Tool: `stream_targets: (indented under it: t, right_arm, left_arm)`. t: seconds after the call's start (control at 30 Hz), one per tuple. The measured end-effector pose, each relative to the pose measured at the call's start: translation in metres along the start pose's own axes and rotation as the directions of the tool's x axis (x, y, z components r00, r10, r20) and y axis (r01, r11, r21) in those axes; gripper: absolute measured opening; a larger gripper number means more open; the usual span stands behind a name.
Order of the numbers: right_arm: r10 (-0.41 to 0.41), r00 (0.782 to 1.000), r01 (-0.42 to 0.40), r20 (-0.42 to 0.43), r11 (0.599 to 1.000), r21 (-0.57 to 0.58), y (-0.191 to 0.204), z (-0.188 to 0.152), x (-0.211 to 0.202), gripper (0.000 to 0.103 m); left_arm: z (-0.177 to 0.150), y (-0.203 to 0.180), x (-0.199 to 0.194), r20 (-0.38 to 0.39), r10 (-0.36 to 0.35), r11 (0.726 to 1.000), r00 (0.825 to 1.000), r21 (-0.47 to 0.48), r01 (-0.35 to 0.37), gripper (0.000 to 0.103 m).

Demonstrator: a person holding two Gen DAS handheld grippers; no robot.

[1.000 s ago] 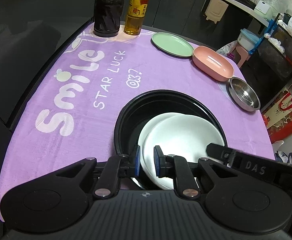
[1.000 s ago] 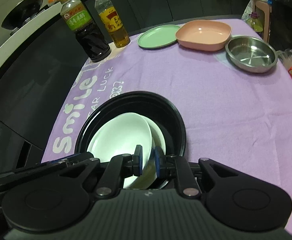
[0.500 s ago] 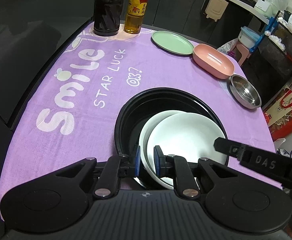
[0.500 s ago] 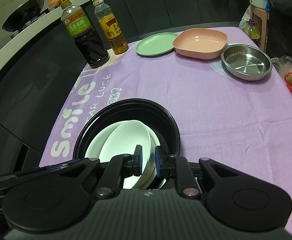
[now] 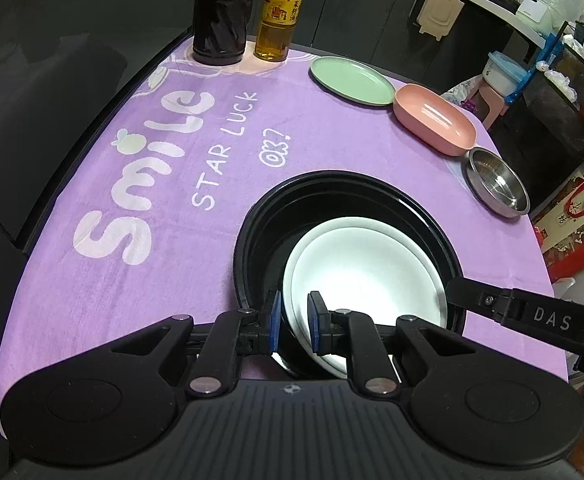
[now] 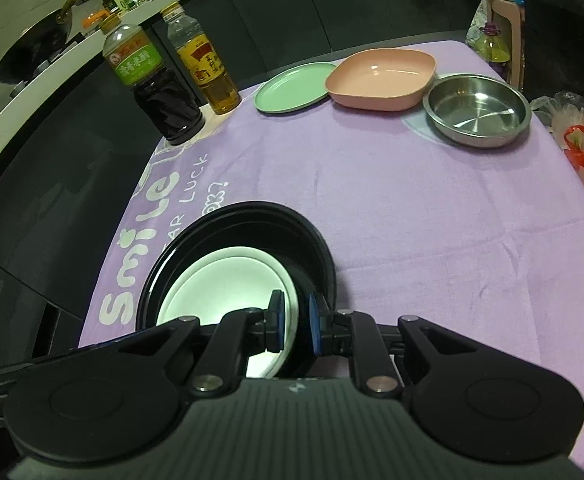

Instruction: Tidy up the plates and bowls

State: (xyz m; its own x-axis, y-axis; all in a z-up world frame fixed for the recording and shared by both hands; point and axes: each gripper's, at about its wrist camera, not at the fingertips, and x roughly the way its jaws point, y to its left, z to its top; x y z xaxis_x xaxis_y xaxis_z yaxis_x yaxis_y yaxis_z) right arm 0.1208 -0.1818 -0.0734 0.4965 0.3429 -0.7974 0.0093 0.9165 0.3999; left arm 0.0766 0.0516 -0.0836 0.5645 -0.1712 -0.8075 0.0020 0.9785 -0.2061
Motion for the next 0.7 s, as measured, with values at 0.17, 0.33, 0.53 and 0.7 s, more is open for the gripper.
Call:
stream_targets:
  t: [0.17, 0.33, 0.53, 0.7]
  right_arm:
    - [0.009, 1.0, -0.009, -0.004, 1.0, 0.0, 0.0, 0.0, 0.002, 0.017]
    - [0.016, 1.0, -0.016, -0.011, 1.0, 0.001, -0.001, -0.001, 0.004, 0.017]
    - [0.025, 1.0, -0.025, -0.009, 1.0, -0.001, -0.002, 0.001, 0.004, 0.017]
    - [0.028, 1.0, -0.028, -0.001, 1.0, -0.004, -0.004, 0.005, 0.002, 0.017]
  left_arm:
    - [-0.001, 0.0, 0.0, 0.003, -0.002, 1.0, 1.0, 0.003, 0.002, 0.012]
    - [0.001, 0.002, -0.003, 0.016, 0.0, 1.0, 1.0, -0.004, 0.0, 0.012]
    - [0.006, 0.005, -0.011, 0.047, -0.01, 1.0, 0.999, -0.011, 0.01, 0.013]
    - [0.017, 0.006, -0.015, 0.071, -0.004, 1.0, 0.997, -0.01, 0.005, 0.013]
